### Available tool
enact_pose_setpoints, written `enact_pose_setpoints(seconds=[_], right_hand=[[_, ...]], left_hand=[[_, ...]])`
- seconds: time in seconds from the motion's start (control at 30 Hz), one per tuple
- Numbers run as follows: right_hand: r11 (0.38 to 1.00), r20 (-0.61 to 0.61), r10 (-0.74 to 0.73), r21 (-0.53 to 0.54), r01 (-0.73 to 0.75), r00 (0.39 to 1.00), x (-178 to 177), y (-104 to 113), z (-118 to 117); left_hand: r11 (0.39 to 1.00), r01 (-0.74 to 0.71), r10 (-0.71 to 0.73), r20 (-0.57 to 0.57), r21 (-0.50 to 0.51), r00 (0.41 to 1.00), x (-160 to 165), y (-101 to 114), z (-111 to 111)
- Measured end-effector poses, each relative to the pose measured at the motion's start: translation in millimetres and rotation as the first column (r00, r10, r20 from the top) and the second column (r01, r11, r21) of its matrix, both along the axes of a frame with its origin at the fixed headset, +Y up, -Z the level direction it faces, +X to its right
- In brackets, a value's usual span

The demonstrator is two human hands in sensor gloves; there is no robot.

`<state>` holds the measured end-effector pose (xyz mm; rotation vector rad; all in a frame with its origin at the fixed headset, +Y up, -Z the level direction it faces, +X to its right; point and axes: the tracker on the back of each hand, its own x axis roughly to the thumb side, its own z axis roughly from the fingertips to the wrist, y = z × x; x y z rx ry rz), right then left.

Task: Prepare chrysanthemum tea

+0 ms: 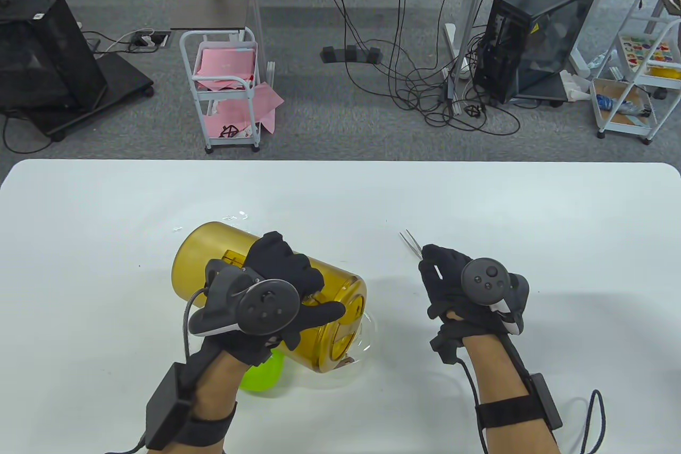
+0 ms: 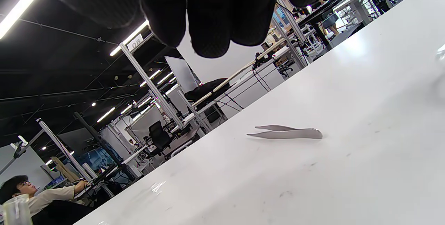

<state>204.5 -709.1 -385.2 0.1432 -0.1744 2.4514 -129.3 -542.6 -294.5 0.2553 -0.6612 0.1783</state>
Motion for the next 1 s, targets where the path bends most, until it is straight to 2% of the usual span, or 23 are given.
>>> enact_pose_setpoints(seconds=[1.0], right_hand=[[1.0, -0.007, 0.009, -0.015, -0.009, 1.0, -1.5, -3.1, -1.3]], left_hand=[[1.0, 0.001, -0.001, -0.003, 0.003, 1.0, 0.4, 0.5, 1.0]])
